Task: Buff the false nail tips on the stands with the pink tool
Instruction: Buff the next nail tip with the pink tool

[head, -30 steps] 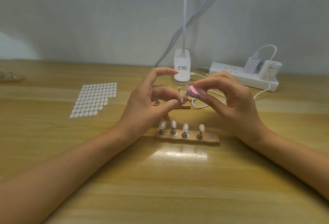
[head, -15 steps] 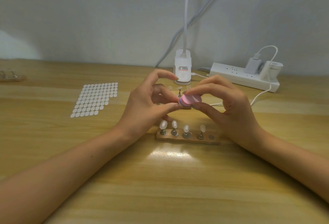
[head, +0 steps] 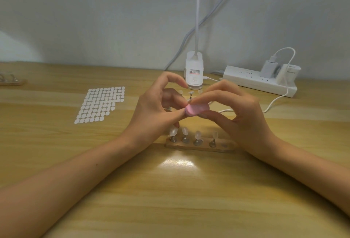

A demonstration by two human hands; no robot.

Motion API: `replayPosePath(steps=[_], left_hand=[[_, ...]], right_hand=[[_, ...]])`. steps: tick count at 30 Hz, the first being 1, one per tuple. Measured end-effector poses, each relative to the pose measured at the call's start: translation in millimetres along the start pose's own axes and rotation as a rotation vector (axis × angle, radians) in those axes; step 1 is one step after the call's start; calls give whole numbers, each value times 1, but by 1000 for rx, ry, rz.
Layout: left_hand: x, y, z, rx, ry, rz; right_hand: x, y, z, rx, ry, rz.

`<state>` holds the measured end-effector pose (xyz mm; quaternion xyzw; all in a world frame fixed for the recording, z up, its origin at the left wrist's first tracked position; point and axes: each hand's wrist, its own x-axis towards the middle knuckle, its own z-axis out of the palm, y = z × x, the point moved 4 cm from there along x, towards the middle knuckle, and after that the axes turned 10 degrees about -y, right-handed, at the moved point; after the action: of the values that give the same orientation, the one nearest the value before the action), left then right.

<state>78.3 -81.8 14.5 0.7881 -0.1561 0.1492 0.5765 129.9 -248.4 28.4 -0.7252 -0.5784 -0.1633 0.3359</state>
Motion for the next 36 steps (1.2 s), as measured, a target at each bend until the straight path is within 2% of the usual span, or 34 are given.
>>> replayPosePath(steps=[3, 7, 11, 14, 17, 21, 25, 28, 32, 36], left_hand=[[0, -2, 0, -13, -6, -1], [1, -3, -1, -43, 3, -3], [1, -2, -1, -83, 4, -6], [1, -3, -1, -95, -2, -8], [1, -2, 0, -116, 8, -11], [1, -3, -1, -135, 3, -9], [1, -1, 0, -122, 8, -15], [1, -3, -1, -118, -3, -22], [1, -2, -1, -126, 9, -23], [1, -3, -1, -122, 4, -31]], right_hand=[[0, 2, -5, -4, 39, 47], [0, -7, 4, -5, -6, -34], [1, 0, -5, -23, 52, 38], [1, -7, 4, -14, 4, -36], [1, 1, -5, -29, 54, 30], [1, -3, 1, -19, 22, -20], [1, 3, -6, -23, 71, 50], [1, -5, 3, -16, 15, -32], [3, 3, -7, -26, 81, 45], [2, -6, 3, -12, 23, -29]])
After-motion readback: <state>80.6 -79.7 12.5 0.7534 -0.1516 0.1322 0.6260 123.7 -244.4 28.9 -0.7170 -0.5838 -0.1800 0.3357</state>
